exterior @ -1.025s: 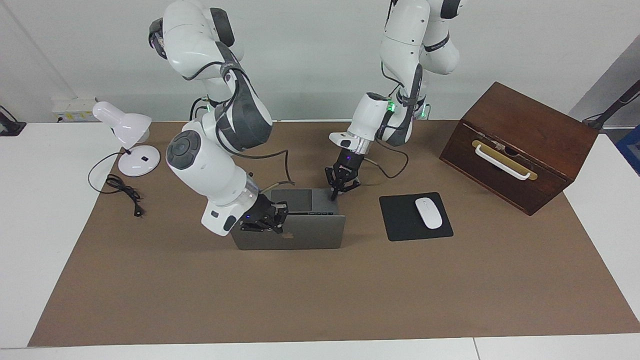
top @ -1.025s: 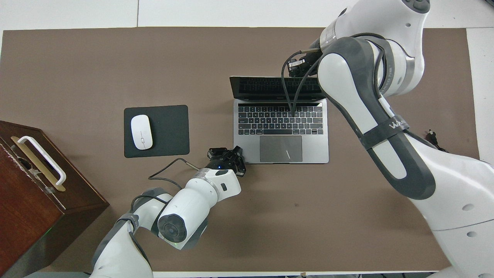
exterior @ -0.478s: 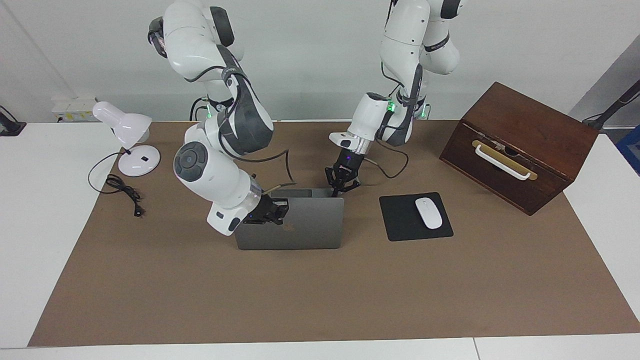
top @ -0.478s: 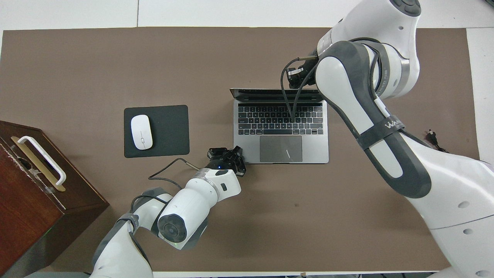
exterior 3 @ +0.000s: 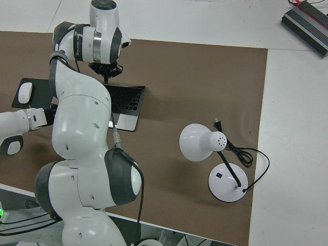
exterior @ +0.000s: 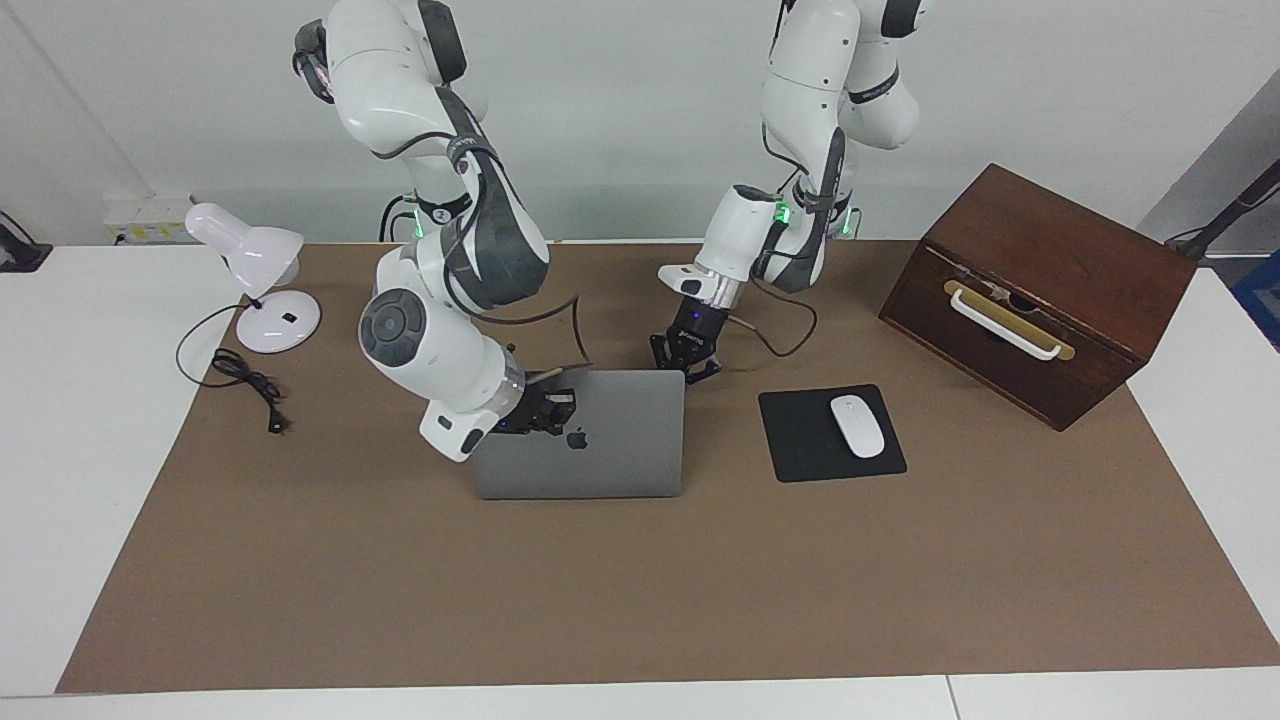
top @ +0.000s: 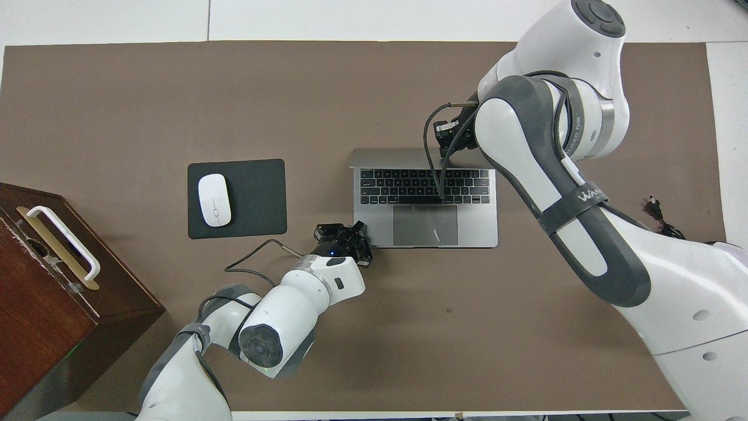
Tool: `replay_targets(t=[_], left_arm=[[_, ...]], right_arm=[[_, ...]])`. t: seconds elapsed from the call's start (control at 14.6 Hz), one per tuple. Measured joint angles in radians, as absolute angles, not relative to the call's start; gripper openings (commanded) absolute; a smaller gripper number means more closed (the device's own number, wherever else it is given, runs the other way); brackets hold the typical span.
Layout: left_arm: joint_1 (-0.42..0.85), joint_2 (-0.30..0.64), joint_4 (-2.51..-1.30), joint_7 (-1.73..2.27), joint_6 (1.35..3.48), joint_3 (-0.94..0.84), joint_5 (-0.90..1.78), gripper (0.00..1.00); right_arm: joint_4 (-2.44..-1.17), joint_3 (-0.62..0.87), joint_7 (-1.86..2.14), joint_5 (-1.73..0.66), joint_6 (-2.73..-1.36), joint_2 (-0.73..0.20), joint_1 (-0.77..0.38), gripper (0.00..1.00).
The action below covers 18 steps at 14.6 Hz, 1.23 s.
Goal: Close laptop with both arms
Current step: 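Push the laptop screen down toward the keyboard with the right gripper, then press the lid fully shut with the right gripper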
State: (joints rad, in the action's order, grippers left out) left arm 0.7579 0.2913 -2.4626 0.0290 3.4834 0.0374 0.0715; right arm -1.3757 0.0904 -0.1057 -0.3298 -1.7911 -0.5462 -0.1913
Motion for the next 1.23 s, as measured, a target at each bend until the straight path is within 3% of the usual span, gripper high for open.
replay_targets(t=[1.23], left_arm=[[0.758,0.292,-2.463,0.020,3.484,0.037,0.071,0.00]], right_arm=[[-1.558,0.091,-0.121,-0.330,-1.905,-0.476,-0.195,0.00]])
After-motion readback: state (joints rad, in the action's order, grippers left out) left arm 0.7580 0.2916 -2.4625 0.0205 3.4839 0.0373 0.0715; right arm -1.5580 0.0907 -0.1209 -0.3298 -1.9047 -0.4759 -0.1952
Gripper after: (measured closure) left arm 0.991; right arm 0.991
